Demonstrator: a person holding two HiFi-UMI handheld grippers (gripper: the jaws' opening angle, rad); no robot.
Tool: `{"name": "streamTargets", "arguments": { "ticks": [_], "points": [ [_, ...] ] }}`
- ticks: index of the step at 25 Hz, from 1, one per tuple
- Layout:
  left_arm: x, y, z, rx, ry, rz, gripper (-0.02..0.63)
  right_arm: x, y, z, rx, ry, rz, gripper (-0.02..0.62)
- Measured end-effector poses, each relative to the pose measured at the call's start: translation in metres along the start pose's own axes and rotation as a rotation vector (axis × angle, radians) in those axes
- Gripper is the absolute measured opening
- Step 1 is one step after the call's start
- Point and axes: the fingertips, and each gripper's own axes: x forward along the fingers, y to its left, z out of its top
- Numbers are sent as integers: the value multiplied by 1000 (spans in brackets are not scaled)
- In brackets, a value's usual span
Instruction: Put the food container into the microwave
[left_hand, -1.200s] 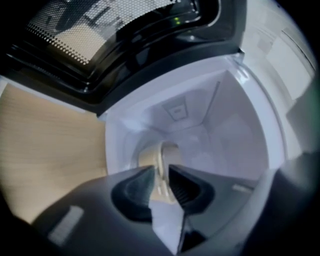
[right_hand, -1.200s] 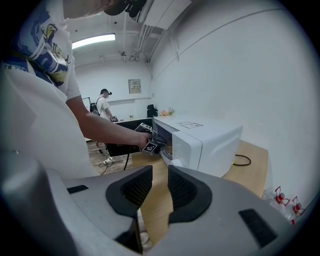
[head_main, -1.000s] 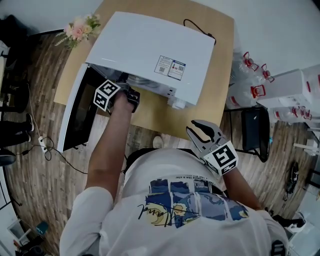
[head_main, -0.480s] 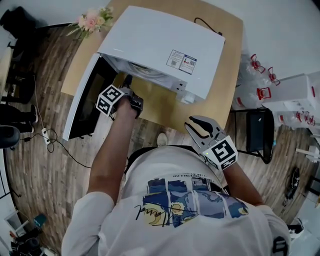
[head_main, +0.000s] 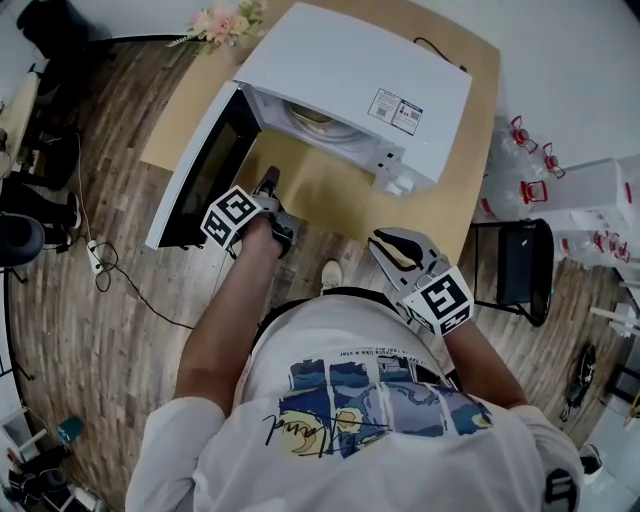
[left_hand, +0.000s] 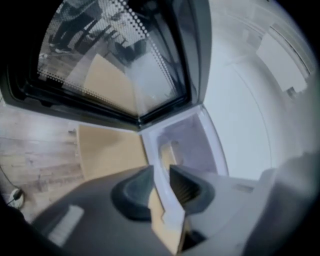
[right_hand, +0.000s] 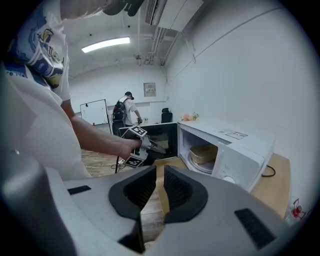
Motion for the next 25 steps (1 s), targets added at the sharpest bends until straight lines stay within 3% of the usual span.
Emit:
{"name": "streamTargets", "arguments": {
  "ticks": [12,18,25],
  "points": [
    [-108,16,-1,80,57,-69,11,19,83,12,-23,-2,19,23],
    [-167,35,4,80,70,-112,8,27,125,18,-29,-10,20,18],
    [-235,40,3,183,90,-187,8,31,174,18,-7,-13,18,14]
  ]
}}
